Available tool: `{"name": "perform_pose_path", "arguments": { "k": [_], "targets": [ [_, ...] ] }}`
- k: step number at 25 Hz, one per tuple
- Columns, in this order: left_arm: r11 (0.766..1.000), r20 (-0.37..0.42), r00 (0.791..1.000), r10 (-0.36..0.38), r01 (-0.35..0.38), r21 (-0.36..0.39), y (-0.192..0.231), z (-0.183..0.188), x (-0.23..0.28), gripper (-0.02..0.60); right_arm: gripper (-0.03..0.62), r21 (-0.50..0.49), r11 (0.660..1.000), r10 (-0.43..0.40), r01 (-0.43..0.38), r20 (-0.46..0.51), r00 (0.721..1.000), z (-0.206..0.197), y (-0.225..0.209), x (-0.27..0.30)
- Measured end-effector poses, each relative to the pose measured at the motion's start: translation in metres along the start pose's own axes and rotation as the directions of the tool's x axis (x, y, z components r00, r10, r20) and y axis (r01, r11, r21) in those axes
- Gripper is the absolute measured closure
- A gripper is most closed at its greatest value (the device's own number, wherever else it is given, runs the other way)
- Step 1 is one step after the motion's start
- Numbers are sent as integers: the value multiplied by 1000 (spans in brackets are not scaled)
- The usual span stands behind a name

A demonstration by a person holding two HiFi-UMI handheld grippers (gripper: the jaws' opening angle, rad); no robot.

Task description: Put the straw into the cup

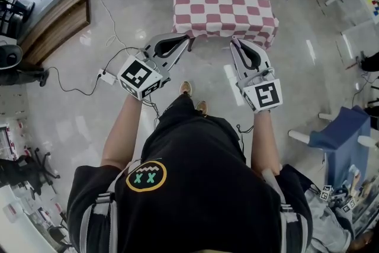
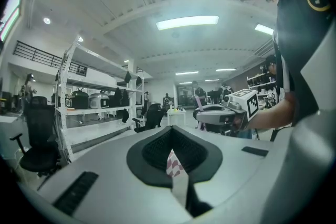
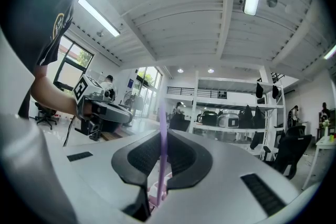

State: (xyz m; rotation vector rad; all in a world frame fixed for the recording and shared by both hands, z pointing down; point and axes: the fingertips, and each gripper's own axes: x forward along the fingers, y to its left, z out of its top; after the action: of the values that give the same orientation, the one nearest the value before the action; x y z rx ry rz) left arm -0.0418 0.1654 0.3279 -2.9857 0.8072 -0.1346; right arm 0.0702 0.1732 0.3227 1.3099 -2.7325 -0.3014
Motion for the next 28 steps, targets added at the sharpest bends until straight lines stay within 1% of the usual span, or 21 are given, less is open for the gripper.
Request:
{"name": "perform_pose_path", "arguments": {
  "k": [5, 12, 17, 28],
  "targets": [
    [1000, 5, 1000, 0, 0, 10, 1, 5, 8, 566, 545, -4, 1000, 2, -1, 7, 1000, 1, -7, 0],
    [1000, 10, 1000, -9, 8, 7, 13, 1, 24, 566, 545, -6, 1000, 3, -3, -2, 1000, -6, -20, 13],
    [1000, 11, 1000, -14, 14, 4, 29, -5, 37, 566, 545, -5, 1000, -3, 3, -5, 1000, -15, -33, 29],
    [1000, 14, 1000, -23, 23, -10, 80, -12, 66, 567, 545, 1, 1000, -14, 14, -14, 1000, -25, -66, 74]
  ]
}}
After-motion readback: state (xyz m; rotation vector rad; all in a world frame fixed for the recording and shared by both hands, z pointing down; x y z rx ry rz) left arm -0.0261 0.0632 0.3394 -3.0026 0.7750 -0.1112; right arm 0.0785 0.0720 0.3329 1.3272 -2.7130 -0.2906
